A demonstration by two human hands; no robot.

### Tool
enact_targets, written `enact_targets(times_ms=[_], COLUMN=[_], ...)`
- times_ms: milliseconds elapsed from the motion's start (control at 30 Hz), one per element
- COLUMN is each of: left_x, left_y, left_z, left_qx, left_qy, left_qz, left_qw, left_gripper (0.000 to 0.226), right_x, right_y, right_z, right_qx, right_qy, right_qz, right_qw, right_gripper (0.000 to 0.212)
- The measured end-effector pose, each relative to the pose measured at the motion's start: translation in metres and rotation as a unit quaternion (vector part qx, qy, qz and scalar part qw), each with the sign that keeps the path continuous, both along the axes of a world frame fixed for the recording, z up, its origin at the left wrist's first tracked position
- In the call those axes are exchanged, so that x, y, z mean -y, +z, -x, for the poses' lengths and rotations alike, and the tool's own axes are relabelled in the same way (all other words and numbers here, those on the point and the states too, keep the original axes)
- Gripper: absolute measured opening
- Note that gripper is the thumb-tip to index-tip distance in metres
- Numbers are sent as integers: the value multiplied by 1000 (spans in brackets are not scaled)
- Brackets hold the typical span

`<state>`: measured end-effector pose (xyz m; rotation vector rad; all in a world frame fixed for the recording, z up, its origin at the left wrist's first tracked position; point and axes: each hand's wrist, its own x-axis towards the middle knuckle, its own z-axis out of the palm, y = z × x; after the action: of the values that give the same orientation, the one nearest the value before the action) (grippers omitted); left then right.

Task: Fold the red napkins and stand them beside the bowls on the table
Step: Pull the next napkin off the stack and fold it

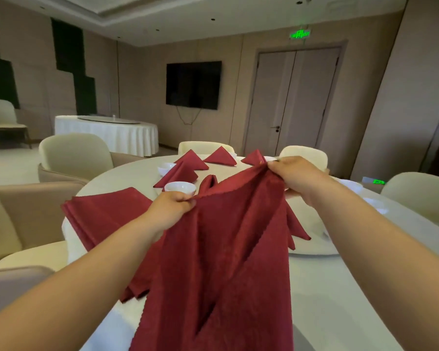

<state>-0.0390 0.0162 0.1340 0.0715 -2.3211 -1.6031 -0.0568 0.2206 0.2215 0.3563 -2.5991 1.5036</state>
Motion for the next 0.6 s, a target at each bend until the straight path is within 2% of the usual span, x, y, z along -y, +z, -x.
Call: enact_targets(times_ms=[67,167,267,367,433,467,533,600], left_x=[4,8,13,20,24,26,30,32], left_y=[-6,-11,-12,-20,-33,-41,-62,-81], left_z=[17,38,51,73,90,97,111,122], left_qx=[-5,-44,-68,-69,-49,-33,-1,24], left_qy=[46,115,179,202,205,203,195,185], left_qz=[-19,106,254,327,344,344,334,326], left_qw=[999,987,948,921,915,916,922,927], left_gripper=[17,33,29,35,37,37,38,39], right_x=[-3,0,0,2,6,9,17,30], right_y=[-17,-38,-59,-83,-99,-104,-117,-131], right_z=[18,44,69,95,107,108,107,93], right_qx=[21,49,44,12,-6,-30,-121,-265], right_qy=[-8,-11,-9,-27,-53,-71,-93,-56], right_qz=[-65,-149,-174,-195,-233,-267,-316,-277], right_qw=[998,988,984,980,971,961,936,922], right_gripper=[29,15,18,27,13,14,32,28])
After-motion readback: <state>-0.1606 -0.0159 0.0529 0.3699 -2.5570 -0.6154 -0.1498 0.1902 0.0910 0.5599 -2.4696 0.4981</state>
